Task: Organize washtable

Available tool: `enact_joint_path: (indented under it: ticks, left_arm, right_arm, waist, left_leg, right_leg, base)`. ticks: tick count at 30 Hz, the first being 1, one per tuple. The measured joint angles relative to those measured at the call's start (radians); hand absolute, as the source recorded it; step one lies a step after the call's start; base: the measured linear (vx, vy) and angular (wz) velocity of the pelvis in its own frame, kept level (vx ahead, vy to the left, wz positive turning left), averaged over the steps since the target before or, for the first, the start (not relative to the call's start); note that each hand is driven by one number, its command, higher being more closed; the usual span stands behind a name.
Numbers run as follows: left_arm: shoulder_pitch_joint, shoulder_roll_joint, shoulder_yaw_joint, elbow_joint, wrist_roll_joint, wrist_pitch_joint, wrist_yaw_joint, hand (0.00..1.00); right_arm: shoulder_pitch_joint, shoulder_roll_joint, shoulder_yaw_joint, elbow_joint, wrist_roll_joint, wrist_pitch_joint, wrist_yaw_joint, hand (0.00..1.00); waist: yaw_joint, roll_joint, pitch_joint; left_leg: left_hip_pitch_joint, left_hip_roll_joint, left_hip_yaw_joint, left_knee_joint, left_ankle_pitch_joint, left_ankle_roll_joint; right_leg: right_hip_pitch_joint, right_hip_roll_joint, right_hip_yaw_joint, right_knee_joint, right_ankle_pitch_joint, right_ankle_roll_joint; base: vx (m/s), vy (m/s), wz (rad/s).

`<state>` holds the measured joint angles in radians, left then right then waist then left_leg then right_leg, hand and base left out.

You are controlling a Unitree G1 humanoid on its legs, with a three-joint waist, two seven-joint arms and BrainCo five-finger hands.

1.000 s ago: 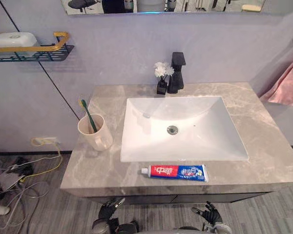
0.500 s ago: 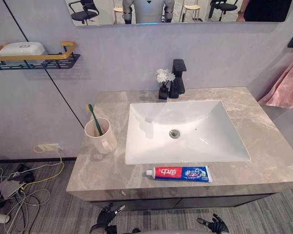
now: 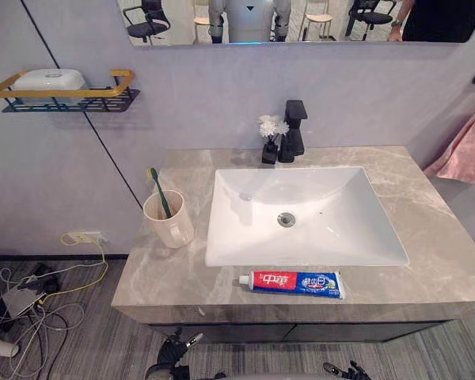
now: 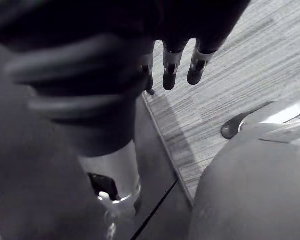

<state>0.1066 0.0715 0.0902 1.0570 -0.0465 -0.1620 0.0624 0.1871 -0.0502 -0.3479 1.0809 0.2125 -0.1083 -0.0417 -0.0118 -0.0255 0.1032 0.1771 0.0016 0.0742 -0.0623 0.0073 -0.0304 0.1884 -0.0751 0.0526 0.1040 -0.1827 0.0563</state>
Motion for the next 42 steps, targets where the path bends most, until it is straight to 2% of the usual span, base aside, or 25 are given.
enact_joint_path:
  ticks: [7, 12, 15, 17, 20, 22, 23, 25, 29, 31, 34, 36, 38, 42]
  left_arm:
    - [0.005, -0.002, 0.002, -0.006, -0.016, -0.002, 0.012, 0.0]
    - [0.026, 0.012, 0.076, -0.036, -0.025, -0.001, 0.029, 0.0]
    - [0.055, 0.058, 0.147, -0.099, -0.033, 0.002, 0.034, 0.0]
    - [0.054, 0.102, 0.185, -0.188, -0.041, 0.001, 0.04, 0.0]
    - [0.056, 0.172, 0.269, -0.388, -0.058, 0.001, 0.055, 0.0]
    - [0.067, 0.219, 0.318, -0.611, -0.055, -0.001, 0.076, 0.0]
    - [0.067, 0.23, 0.326, -0.668, -0.052, -0.001, 0.078, 0.0]
    - [0.07, 0.235, 0.375, -0.901, -0.024, -0.002, 0.107, 0.0]
    - [0.07, 0.223, 0.397, -1.187, 0.024, -0.01, 0.166, 0.0]
    - [0.069, 0.202, 0.379, -1.376, 0.061, -0.031, 0.204, 0.0]
    - [0.069, 0.201, 0.317, -1.529, 0.084, -0.069, 0.228, 0.0]
    - [0.069, 0.201, 0.223, -1.634, 0.111, -0.093, 0.229, 0.0]
    - [0.068, 0.205, 0.08, -1.727, 0.196, -0.109, 0.222, 0.0]
    - [0.063, 0.213, -0.136, -1.773, 0.355, -0.12, 0.18, 0.0]
  right_arm:
    - [0.012, 0.002, -0.043, 0.0, 0.014, -0.001, -0.001, 0.0]
    - [0.016, 0.002, -0.091, -0.006, 0.013, -0.001, -0.002, 0.0]
    - [0.017, 0.004, -0.115, -0.012, 0.013, -0.002, -0.002, 0.0]
    - [0.026, 0.005, -0.117, -0.042, 0.013, -0.003, -0.001, 0.0]
    - [0.032, 0.003, -0.112, -0.109, 0.013, -0.016, 0.001, 0.0]
    - [0.035, 0.003, -0.088, -0.149, 0.013, -0.031, 0.002, 0.0]
    - [0.039, 0.004, -0.081, -0.156, 0.013, -0.031, -0.002, 0.0]
    - [0.059, 0.004, -0.07, -0.159, 0.011, -0.036, 0.003, 0.0]
    - [0.072, 0.011, -0.038, -0.167, 0.011, -0.036, 0.008, 0.0]
    - [0.074, 0.02, -0.037, -0.173, 0.012, -0.036, 0.023, 0.0]
    - [0.085, 0.027, -0.037, -0.175, 0.013, -0.034, 0.024, 0.0]
    - [0.089, 0.027, -0.036, -0.175, 0.013, -0.03, 0.026, 0.0]
    - [0.087, 0.028, -0.026, -0.174, 0.013, -0.029, 0.033, 0.0]
    - [0.086, 0.029, 0.011, -0.149, 0.013, -0.03, 0.048, 0.0]
  waist:
    - [0.0, 0.015, 0.01]
    - [0.001, 0.013, 0.011]
    - [0.008, 0.011, 0.008]
    - [0.029, 0.007, 0.014]
    - [0.032, 0.014, 0.017]
    - [0.048, 0.021, 0.016]
    - [0.054, 0.022, 0.016]
    - [0.058, 0.033, 0.018]
    - [0.062, 0.039, 0.019]
    - [0.06, 0.037, 0.016]
    - [0.059, 0.033, 0.008]
    - [0.063, 0.033, -0.006]
    - [0.056, 0.032, -0.01]
    - [0.05, 0.034, -0.021]
  left_leg:
    - [-0.01, -0.002, -0.024, 0.003, 0.001, -0.007]
    - [-0.027, -0.004, -0.052, -0.004, 0.0, -0.007]
    - [-0.042, -0.003, -0.073, 0.01, 0.002, -0.011]
    - [-0.048, 0.001, -0.076, 0.018, 0.005, -0.008]
    - [-0.059, 0.001, -0.097, 0.066, -0.025, -0.011]
    - [-0.064, 0.006, -0.096, 0.106, -0.054, -0.013]
    - [-0.067, 0.007, -0.095, 0.117, -0.061, -0.014]
    - [-0.096, 0.008, -0.098, 0.154, -0.086, -0.014]
    - [-0.108, 0.007, -0.103, 0.184, -0.102, -0.014]
    - [-0.118, 0.004, -0.118, 0.193, -0.103, -0.014]
    - [-0.121, 0.001, -0.128, 0.203, -0.105, -0.012]
    - [-0.129, -0.002, -0.13, 0.206, -0.105, -0.01]
    - [-0.128, -0.002, -0.132, 0.205, -0.106, -0.009]
    - [-0.128, -0.002, -0.134, 0.202, -0.103, -0.011]
  right_leg:
    - [-0.001, -0.012, -0.036, 0.006, -0.006, 0.009]
    - [-0.002, -0.015, -0.079, -0.004, -0.014, 0.012]
    - [0.001, -0.016, -0.108, -0.002, -0.024, 0.014]
    - [0.004, -0.017, -0.121, -0.002, -0.023, 0.009]
    - [0.029, -0.017, -0.163, -0.003, -0.023, 0.008]
    - [0.043, -0.015, -0.168, -0.003, -0.023, 0.008]
    - [0.046, -0.015, -0.17, -0.003, -0.023, 0.008]
    - [0.051, -0.014, -0.189, -0.003, -0.026, 0.004]
    - [0.055, -0.015, -0.195, -0.002, -0.03, -0.003]
    - [0.057, -0.015, -0.211, -0.001, -0.03, -0.003]
    - [0.057, -0.016, -0.219, -0.001, -0.03, -0.003]
    - [0.056, -0.017, -0.219, -0.001, -0.03, -0.003]
    - [0.057, -0.017, -0.218, 0.0, -0.03, -0.003]
    - [0.051, -0.015, -0.215, -0.002, -0.031, -0.005]
  base:
    - [-0.1, -0.018, 0.12]
    - [-0.01, -0.024, 0.2]
    - [0.07, -0.047, 0.23]
    - [0.08, -0.042, 0.23]
    - [0.09, -0.057, 0.21]
    - [0.06, -0.041, 0.01]
    - [0.04, -0.028, -0.01]
    - [0.01, -0.021, 0.06]
    - [0.0, -0.005, 0.02]
    - [-0.01, -0.023, 0.19]
    - [-0.01, -0.011, 0.14]
    - [-0.04, 0.002, -0.01]
    - [-0.05, -0.001, -0.01]
    - [-0.07, -0.004, -0.01]
